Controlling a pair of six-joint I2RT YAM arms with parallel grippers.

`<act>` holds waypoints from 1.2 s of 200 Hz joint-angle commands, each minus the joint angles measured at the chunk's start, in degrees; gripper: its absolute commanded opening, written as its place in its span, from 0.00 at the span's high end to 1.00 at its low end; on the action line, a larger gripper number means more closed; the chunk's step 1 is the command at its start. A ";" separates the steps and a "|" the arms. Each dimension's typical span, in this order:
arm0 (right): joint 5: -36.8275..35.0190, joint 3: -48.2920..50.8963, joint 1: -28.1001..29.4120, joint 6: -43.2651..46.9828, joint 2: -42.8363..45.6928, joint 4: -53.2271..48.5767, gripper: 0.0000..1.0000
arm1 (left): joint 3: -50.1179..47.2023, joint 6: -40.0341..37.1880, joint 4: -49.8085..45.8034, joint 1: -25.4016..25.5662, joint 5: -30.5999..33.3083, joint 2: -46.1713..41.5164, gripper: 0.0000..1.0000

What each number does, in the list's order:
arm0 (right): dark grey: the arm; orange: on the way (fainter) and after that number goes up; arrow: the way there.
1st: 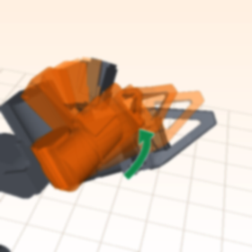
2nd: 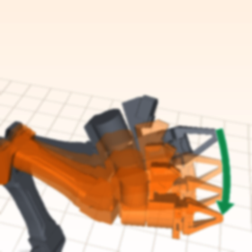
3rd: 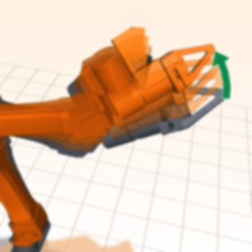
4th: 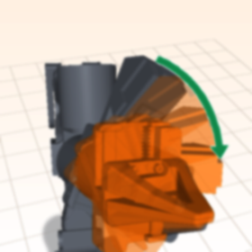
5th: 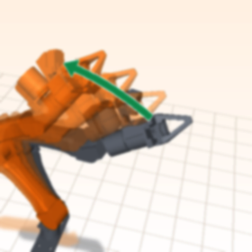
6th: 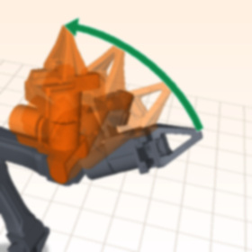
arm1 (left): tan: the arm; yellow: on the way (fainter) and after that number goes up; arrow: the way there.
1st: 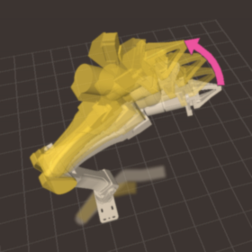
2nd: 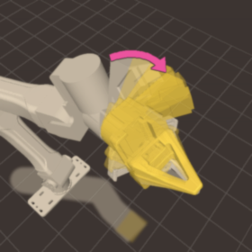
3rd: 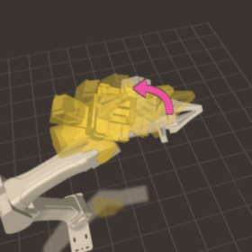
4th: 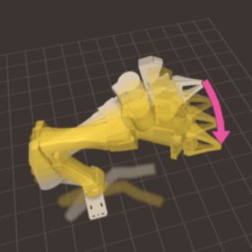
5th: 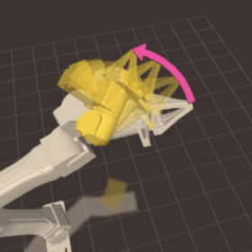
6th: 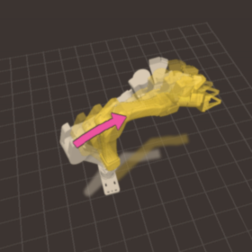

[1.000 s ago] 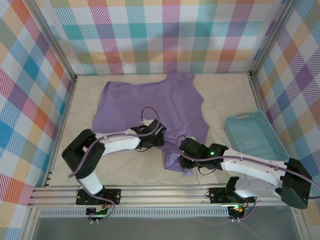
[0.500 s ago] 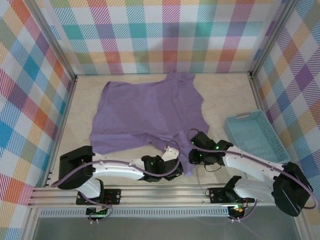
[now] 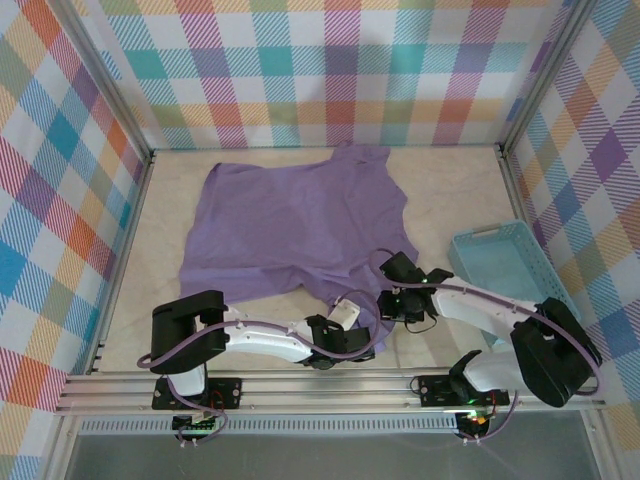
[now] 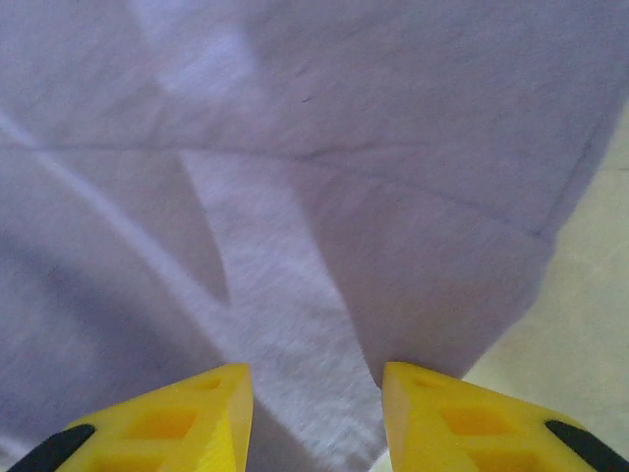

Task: Fold the inside-out t-shirt

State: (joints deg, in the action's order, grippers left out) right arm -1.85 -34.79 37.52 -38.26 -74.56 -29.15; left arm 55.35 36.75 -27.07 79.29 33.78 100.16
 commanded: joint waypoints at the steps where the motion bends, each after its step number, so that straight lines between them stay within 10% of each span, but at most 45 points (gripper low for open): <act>1: 0.55 0.77 -1.58 0.98 -1.64 1.28 0.60 | -0.73 1.98 -1.39 -0.95 2.31 -1.81 0.61; 80: 0.29 -0.83 -6.37 1.44 -7.24 1.20 0.65 | -5.67 4.81 0.44 -1.23 2.56 -5.38 0.92; 136: -1.41 -4.66 -8.95 2.54 -12.07 0.55 0.67 | -14.37 6.58 6.58 -0.43 -2.58 -12.52 0.96; 190: -2.91 -5.36 -6.83 4.60 -7.02 -3.00 0.63 | -14.85 6.23 5.74 1.40 -2.19 -14.97 0.66; 240: -7.73 -6.22 7.39 -3.41 5.31 -18.60 0.61 | -11.91 4.08 4.19 1.34 -0.23 -16.05 0.58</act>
State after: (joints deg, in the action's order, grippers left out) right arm -6.46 -41.01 39.18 -36.56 -73.30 -37.23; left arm 41.19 42.19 -21.06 80.23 31.33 84.71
